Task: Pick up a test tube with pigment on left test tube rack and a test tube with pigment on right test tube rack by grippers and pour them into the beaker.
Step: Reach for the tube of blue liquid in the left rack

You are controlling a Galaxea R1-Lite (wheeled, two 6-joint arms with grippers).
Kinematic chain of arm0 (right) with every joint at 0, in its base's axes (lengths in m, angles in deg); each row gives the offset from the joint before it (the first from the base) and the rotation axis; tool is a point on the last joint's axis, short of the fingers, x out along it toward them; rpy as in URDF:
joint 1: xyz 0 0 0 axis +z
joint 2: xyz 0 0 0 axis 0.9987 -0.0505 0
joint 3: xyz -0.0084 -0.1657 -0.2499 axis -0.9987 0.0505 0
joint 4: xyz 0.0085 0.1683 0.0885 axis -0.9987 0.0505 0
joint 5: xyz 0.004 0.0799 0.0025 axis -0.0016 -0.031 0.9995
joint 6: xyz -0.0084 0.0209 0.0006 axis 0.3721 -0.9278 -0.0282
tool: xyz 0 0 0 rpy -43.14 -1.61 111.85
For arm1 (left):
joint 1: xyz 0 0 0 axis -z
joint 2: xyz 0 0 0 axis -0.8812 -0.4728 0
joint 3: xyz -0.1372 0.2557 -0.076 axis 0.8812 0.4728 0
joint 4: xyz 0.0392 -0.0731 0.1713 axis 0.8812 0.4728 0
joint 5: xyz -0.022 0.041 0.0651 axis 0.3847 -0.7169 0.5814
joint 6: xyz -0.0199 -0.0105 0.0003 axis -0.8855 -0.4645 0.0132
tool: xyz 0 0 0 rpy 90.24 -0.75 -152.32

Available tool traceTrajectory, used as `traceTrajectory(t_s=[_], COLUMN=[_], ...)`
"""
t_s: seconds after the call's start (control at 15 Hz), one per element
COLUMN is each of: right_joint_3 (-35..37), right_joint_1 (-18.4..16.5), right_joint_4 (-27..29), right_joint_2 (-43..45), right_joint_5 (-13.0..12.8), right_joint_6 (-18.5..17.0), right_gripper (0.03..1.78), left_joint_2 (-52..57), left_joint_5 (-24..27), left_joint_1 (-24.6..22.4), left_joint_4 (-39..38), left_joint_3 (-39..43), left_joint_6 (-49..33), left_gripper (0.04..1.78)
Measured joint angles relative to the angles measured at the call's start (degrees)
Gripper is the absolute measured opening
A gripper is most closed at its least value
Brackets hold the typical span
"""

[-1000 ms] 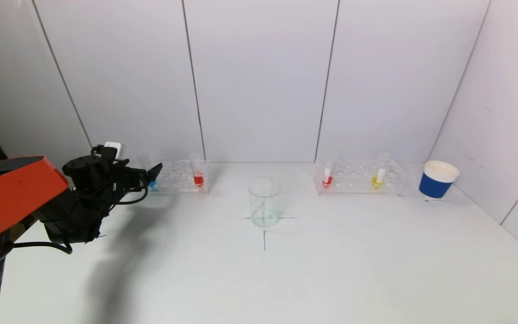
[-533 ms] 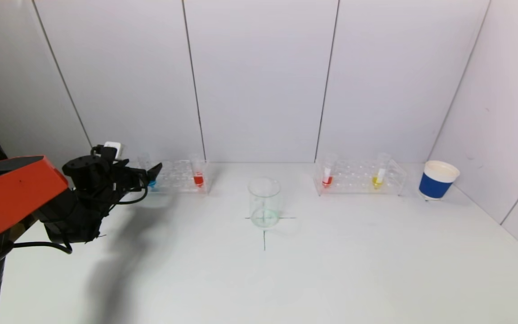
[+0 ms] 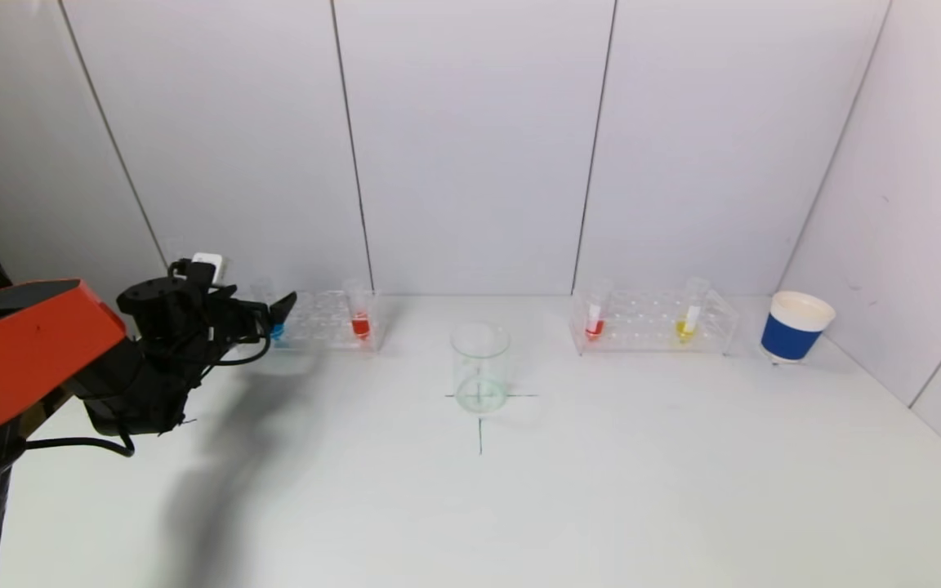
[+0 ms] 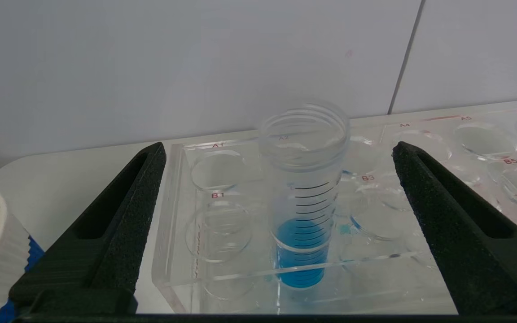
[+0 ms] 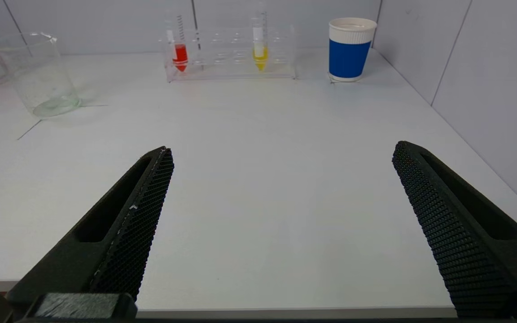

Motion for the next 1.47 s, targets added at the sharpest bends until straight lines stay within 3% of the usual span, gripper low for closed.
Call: traceTrajectory(t_s=[1.47], right_joint_3=[0.0], right_joint_1=[0.0], right_joint_4=[0.0], right_joint_2=[0.0], right_joint_5=[0.0], right_joint_6=[0.0], right_gripper=[1.77], left_joint_2=[0.1], left_joint_5=[-0.6], left_joint_1=[1.0], left_joint_4=[0.9], left_joint_3=[-1.3], left_joint_6=[0.0], left_gripper=[1.76])
